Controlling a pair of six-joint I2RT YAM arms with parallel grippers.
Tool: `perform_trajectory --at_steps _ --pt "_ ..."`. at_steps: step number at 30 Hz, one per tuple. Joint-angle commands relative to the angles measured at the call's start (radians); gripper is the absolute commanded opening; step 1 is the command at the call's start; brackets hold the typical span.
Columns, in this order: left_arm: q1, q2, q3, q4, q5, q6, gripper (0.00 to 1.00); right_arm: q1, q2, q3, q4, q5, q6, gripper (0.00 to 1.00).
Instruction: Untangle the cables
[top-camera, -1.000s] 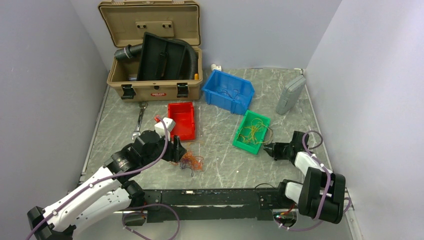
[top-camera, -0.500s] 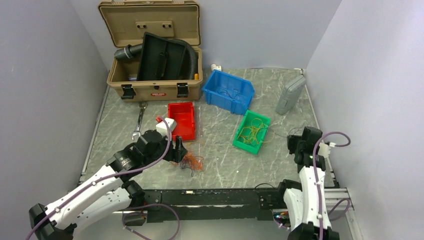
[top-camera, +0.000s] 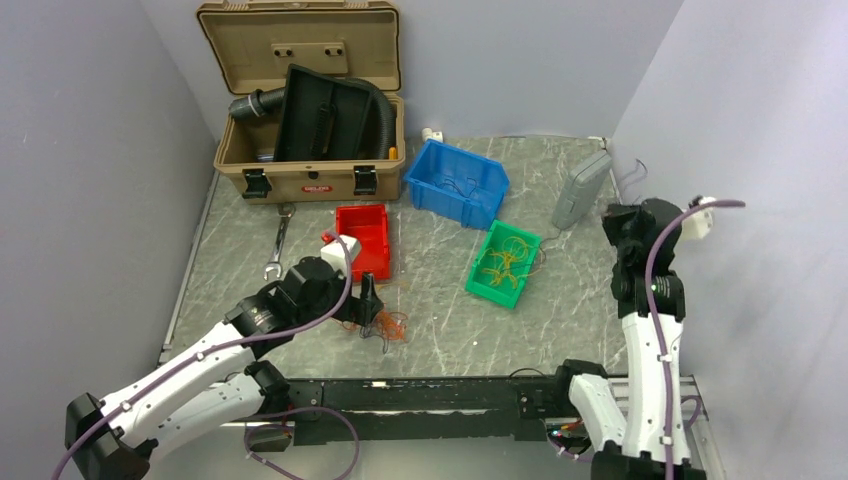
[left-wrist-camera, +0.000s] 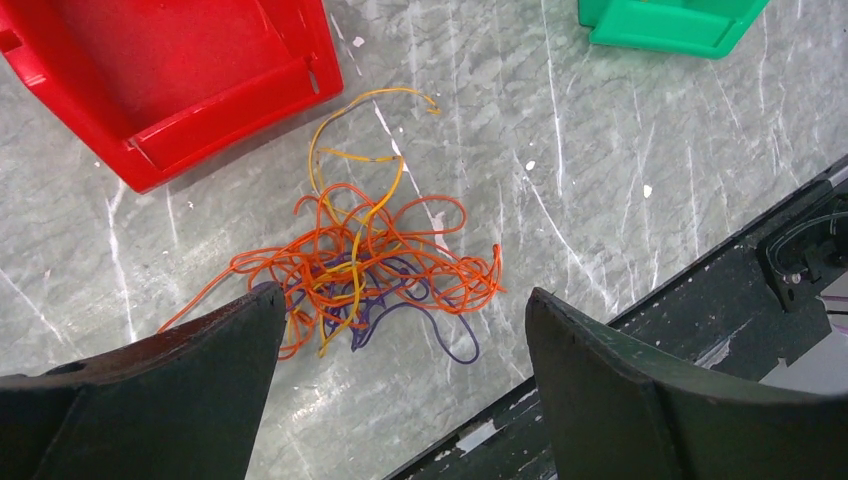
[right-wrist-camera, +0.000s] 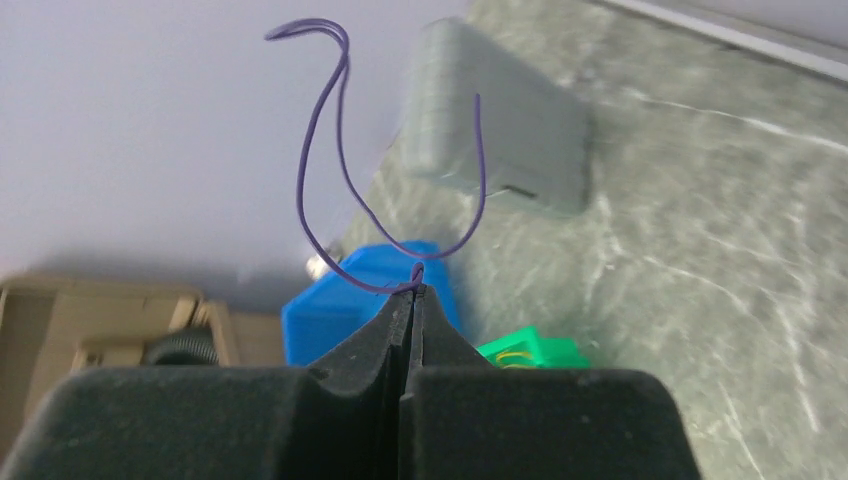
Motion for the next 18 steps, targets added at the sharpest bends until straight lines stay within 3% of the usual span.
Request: perform_trajectory --at_steps 1,5,9,18 --pt "-0.003 0.035 0.027 0.065 0.036 0.001 0.92 0.151 0.057 0.123 0.085 -0.03 -0.2 0.0" --pt "-0.002 0.066 0.043 0.071 0.044 0.006 0.92 0.316 0.091 0.213 0.11 0.049 -0.302 0.0" --pt "-0.002 0.07 0.046 0.076 0.044 0.008 0.92 0.361 0.109 0.314 0.152 -0.028 -0.375 0.0" --pt "-0.002 -0.012 0.005 0.081 -0.013 -0.013 0.97 0.385 0.243 0.581 0.277 -0.656 -0.413 0.0"
